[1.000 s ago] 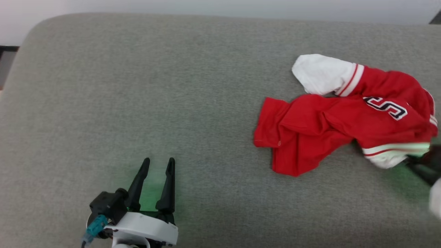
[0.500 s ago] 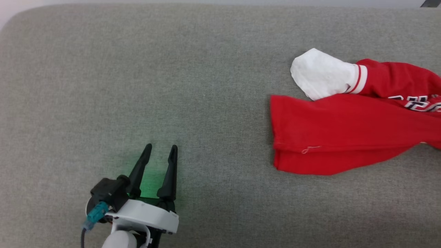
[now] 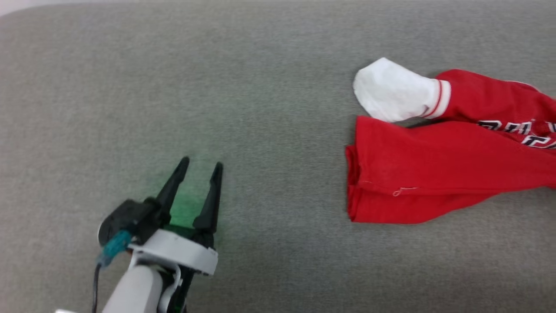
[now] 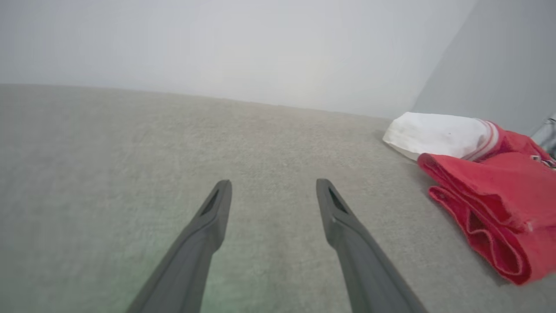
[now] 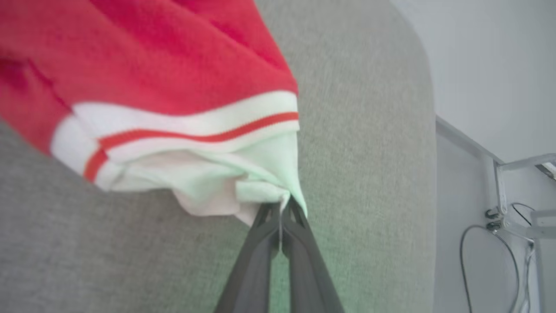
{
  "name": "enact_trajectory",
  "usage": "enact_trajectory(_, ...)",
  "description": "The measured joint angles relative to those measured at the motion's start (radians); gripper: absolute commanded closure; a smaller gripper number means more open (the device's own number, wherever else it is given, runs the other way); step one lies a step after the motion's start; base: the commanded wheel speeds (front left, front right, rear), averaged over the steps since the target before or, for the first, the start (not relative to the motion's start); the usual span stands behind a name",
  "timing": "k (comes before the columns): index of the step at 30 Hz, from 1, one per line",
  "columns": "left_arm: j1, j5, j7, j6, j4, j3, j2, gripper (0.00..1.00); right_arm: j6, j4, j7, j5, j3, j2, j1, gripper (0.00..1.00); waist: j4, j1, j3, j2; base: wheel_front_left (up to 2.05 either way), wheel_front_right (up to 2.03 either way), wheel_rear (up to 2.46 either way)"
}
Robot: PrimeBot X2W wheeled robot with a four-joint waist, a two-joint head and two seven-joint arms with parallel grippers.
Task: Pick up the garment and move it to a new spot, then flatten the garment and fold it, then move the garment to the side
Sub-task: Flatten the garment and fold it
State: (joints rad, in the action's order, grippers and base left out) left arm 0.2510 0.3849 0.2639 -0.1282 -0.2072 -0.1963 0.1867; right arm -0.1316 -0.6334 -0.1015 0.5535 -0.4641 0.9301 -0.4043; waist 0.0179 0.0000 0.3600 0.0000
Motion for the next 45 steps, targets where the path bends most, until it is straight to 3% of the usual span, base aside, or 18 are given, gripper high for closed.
enact_trajectory(4, 0.085, 0.002, 0.000, 0.000, -0.016, -0.100, 0.081, 0.00, 0.000, -0.073, -0.099, -0.005, 0.089, -0.083, -0.013, 0.00, -0.035, 0.0000, -0.010, 0.0000, 0.00, 0.00, 0.00)
enact_trajectory(8, 0.224, 0.020, -0.001, -0.001, -0.063, -0.233, 0.183, 0.00, 0.000, -0.039, -0.155, -0.017, 0.184, -0.172, 0.021, 0.00, -0.074, 0.0000, -0.024, 0.0000, 0.00, 0.00, 0.00)
enact_trajectory(11, 0.342, 0.075, -0.062, -0.001, -0.089, -0.327, 0.237, 0.00, 0.000, 0.081, -0.160, -0.026, 0.316, -0.263, 0.063, 0.00, -0.111, 0.0000, -0.032, 0.0000, 0.00, 0.00, 0.00)
enact_trajectory(15, 0.492, 0.211, -0.220, -0.001, -0.128, -0.443, 0.291, 0.00, 0.000, 0.286, -0.161, -0.056, 0.429, -0.414, 0.152, 0.00, -0.172, 0.0000, -0.033, 0.0000, 0.00, 0.00, 0.00)
enact_trajectory(21, 0.686, 0.539, -0.611, -0.002, -0.273, -0.510, 0.297, 0.00, 0.000, 0.481, -0.162, -0.080, 0.452, -0.558, 0.211, 0.00, -0.271, 0.0000, -0.019, 0.0000, 0.00, 0.00, 0.00)
enact_trajectory(29, 0.877, 0.689, -0.946, 0.003, -0.514, -0.505, 0.266, 0.00, 0.000, 0.553, -0.162, -0.105, 0.407, -0.632, 0.231, 0.00, -0.394, 0.0000, 0.010, 0.0000, 0.00, 0.00, 0.00)
enact_trajectory(33, 0.949, 0.675, -1.005, 0.006, -0.586, -0.529, 0.251, 0.00, 0.000, 0.557, -0.162, -0.130, 0.382, -0.652, 0.228, 0.00, -0.442, 0.0000, 0.031, 0.0000, 0.00, 0.00, 0.00)
enact_trajectory(41, 1.017, 0.609, -1.011, 0.004, -0.693, -0.601, 0.219, 0.00, 0.000, 0.560, -0.162, -0.177, 0.308, -0.681, 0.197, 0.00, -0.494, 0.0000, 0.089, 0.0000, 0.00, 0.00, 0.00)
enact_trajectory(42, 1.023, 0.609, -1.002, 0.001, -0.700, -0.605, 0.215, 0.51, 0.000, 0.564, -0.162, -0.177, 0.304, -0.690, 0.191, 0.00, -0.497, 0.0000, 0.095, 0.0000, 0.00, 0.00, 0.00)
enact_trajectory(43, 1.029, 0.608, -0.994, 0.001, -0.703, -0.611, 0.214, 0.81, 0.000, 0.567, -0.162, -0.178, 0.301, -0.696, 0.186, 0.00, -0.499, 0.0000, 0.100, 0.0000, 0.00, 0.00, 0.00)
enact_trajectory(44, 1.032, 0.611, -0.989, 0.001, -0.709, -0.611, 0.211, 1.00, 0.000, 0.569, -0.162, -0.182, 0.299, -0.697, 0.184, 0.00, -0.501, 0.0000, 0.105, 0.0000, 0.00, 0.00, 0.00)
enact_trajectory(45, 1.033, 0.617, -0.985, 0.001, -0.712, -0.611, 0.209, 1.00, 0.000, 0.570, -0.162, -0.185, 0.298, -0.697, 0.182, 0.00, -0.501, -0.0001, 0.109, 0.0000, 0.00, 0.00, 0.00)
